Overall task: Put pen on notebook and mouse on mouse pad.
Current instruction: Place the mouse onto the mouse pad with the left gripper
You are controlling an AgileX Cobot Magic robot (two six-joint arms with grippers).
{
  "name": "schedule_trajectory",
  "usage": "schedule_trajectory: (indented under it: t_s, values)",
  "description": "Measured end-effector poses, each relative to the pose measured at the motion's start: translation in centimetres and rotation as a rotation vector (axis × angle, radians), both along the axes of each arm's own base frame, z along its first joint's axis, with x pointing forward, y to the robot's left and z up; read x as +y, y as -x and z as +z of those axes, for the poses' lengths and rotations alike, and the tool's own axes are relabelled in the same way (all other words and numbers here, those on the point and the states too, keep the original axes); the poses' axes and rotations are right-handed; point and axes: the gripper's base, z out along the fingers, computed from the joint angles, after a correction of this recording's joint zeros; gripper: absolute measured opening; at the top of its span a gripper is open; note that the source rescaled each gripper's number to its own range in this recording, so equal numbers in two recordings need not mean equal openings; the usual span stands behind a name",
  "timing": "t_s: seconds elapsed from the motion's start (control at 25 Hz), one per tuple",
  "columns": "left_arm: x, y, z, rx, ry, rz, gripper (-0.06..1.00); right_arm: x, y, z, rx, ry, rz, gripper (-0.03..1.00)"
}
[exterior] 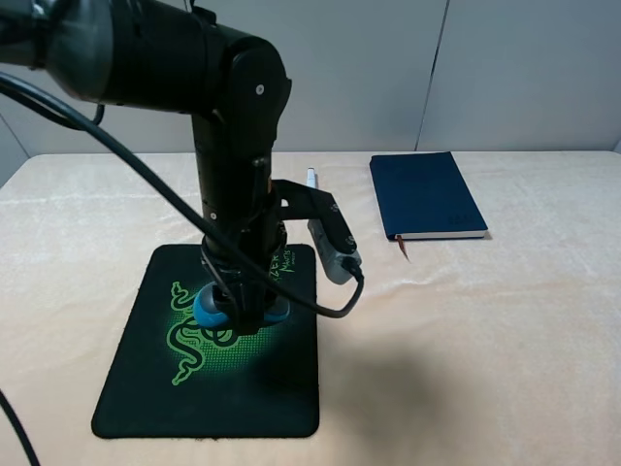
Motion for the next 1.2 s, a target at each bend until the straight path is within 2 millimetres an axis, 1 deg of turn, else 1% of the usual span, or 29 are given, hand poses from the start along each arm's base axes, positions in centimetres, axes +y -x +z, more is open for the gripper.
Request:
schedule_trajectory:
  t_s: [0.24, 0.36, 0.6, 1.0, 1.2]
  values:
    - [3.2, 0.4, -1.4, -0.005, -0.001, 0.083, 0.0, 0.0, 0.0, 0.0, 0.0, 0.0, 0.0, 1.0]
    - [4.1, 0.4, -2.4, -0.02, 0.001, 0.15, 0.0, 0.0, 0.0, 0.0, 0.0, 0.0, 0.0, 1.0]
    - [4.7, 0.3, -3.9, -0.104, 0.012, 0.262, 0.0, 0.0, 0.0, 0.0, 0.0, 0.0, 0.0, 1.0]
    - [4.8, -0.7, -4.2, -0.244, 0.044, 0.418, 0.0, 0.0, 0.0, 0.0, 0.0, 0.0, 0.0, 1.0]
    - [5.8, 0.0, -5.8, -0.275, 0.036, 0.538, 0.0, 0.0, 0.0, 0.0, 0.0, 0.0, 0.0, 1.0]
